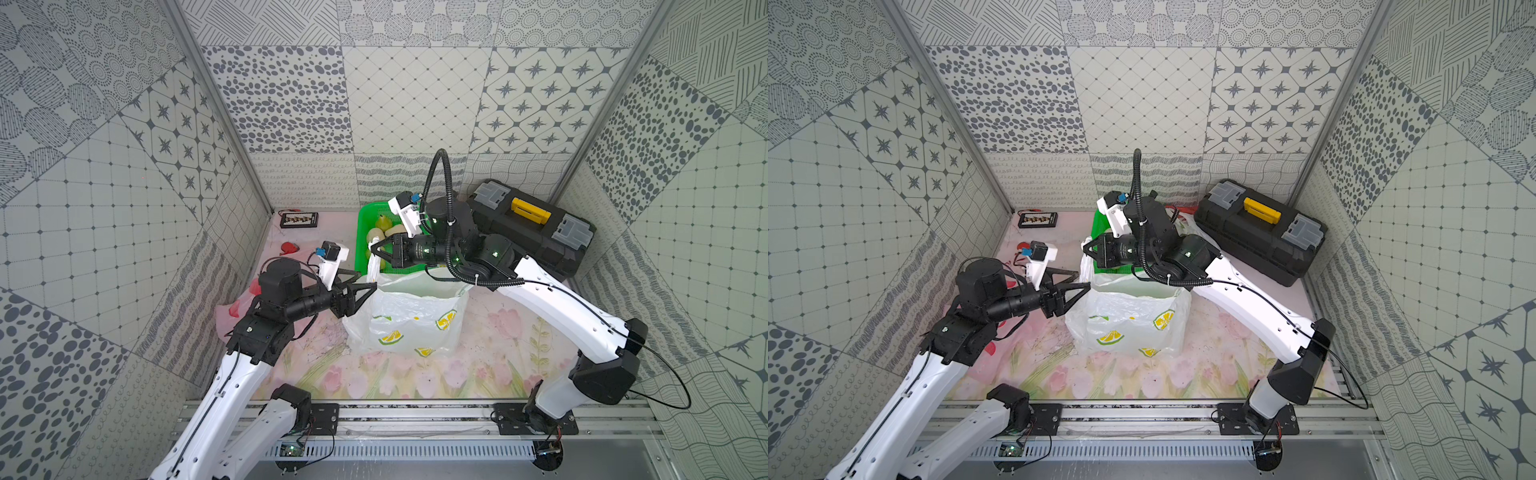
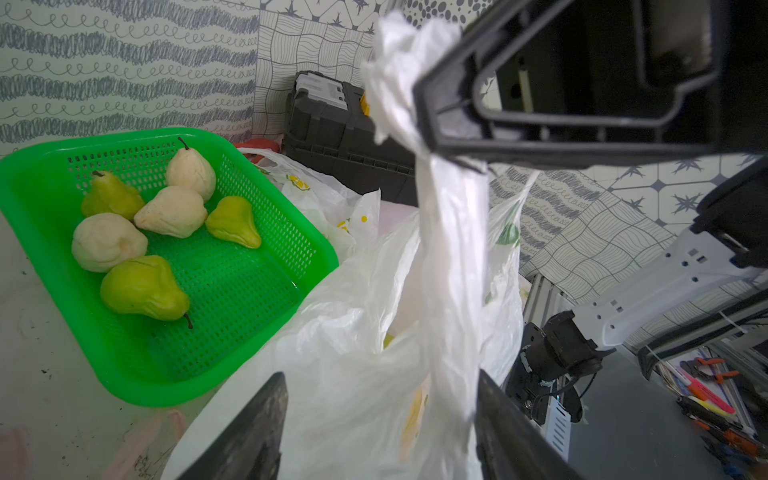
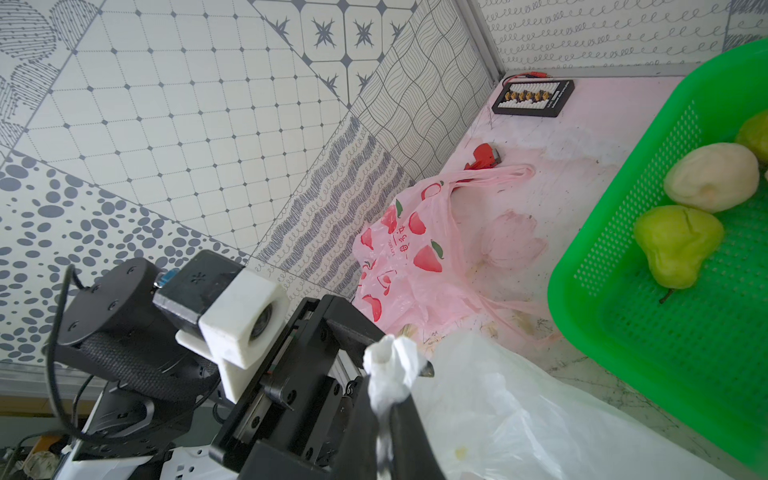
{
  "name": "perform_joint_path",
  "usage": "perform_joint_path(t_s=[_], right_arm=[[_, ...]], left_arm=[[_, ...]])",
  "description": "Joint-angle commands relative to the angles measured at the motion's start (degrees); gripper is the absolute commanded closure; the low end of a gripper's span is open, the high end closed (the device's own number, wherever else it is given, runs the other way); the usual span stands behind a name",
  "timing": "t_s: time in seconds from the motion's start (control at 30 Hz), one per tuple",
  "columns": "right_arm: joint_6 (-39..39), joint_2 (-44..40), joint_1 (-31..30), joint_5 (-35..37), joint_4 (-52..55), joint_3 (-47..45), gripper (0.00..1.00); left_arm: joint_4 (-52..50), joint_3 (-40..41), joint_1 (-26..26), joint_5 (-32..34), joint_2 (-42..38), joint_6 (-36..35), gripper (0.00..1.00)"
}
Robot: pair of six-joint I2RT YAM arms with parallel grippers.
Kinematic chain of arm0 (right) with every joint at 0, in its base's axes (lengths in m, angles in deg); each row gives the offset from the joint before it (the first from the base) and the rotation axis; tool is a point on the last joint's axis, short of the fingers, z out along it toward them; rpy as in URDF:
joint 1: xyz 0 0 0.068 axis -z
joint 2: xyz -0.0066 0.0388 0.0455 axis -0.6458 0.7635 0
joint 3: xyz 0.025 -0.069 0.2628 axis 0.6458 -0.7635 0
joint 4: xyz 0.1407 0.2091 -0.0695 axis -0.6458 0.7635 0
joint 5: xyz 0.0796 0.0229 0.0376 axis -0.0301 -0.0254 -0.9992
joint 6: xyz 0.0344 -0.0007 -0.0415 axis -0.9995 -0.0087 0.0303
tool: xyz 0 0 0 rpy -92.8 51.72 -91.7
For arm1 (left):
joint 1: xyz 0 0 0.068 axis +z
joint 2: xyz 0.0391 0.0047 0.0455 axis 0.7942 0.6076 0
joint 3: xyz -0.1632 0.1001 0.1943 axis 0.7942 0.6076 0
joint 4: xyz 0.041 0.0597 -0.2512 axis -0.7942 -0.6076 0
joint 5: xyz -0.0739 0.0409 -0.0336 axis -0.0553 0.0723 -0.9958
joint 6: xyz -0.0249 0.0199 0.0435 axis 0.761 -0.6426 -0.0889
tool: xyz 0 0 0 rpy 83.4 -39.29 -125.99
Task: Place the pears into plastic bags & tie knots
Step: Tie the plastic bag at the center of the board.
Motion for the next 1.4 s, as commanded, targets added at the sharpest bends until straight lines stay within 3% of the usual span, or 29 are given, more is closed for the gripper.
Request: perform_joint_path(t_s=[0.0,0.1,0.3,0.47,0.63,0.7,0.77,0.9,0.97,1.1,1.37], right_arm=[[0.5,-0.21,-0.13,-2.98,-2.67,0.53,0.91],[0.6,0.32,-0.13,-4.94,-2.82,0.67,0.91],[-0.07,0.99,-0.06,-8.1,-4.36,0.05,0.92],[-0.33,1.31,0.3,-7.95,-4.85,-0.36,0.92],[-1.53,1.48,0.57,-7.6,-6.04,-1.27,0.93],[-2.06,1.48,0.57,-7.87,-6.59,-1.49,0.93],[-2.35,1.48,0.57,-7.82,-6.88,-1.62,0.93],[-3.05,0.51,1.2,-6.8,-7.35,-2.51,0.92],[-3.88,-0.3,2.06,-6.65,-7.97,-3.52,0.88],[-1.01,-4.83,5.96,-5.23,-1.1,-3.19,0.72],[3.58,-23.24,26.54,-6.36,8.83,-12.01,0.5]], left_arm=[[1.74,-0.58,0.83,-9.98,2.8,-3.65,0.31],[5.35,-0.47,2.01,-13.45,5.84,-3.04,0.32],[22.74,3.2,3.13,-17.9,11.22,10.44,0.44],[27.05,5.98,2.5,-16.11,9.1,11.19,0.51],[24.53,4.51,2.5,-13.76,7.22,9.0,0.44],[25.85,4.92,2.4,-13.65,6.91,9.04,0.45],[28.64,5.51,2.29,-13.83,7.76,10.72,0.54],[30.4,6.43,1.25,-14.16,9.85,12.33,0.9],[30.4,7.27,1.21,-12.96,9.08,12.28,1.0],[22.77,5.83,1.27,-6.8,7.58,9.81,1.0],[6.5,-1.21,2.0,3.27,13.0,7.64,1.0]])
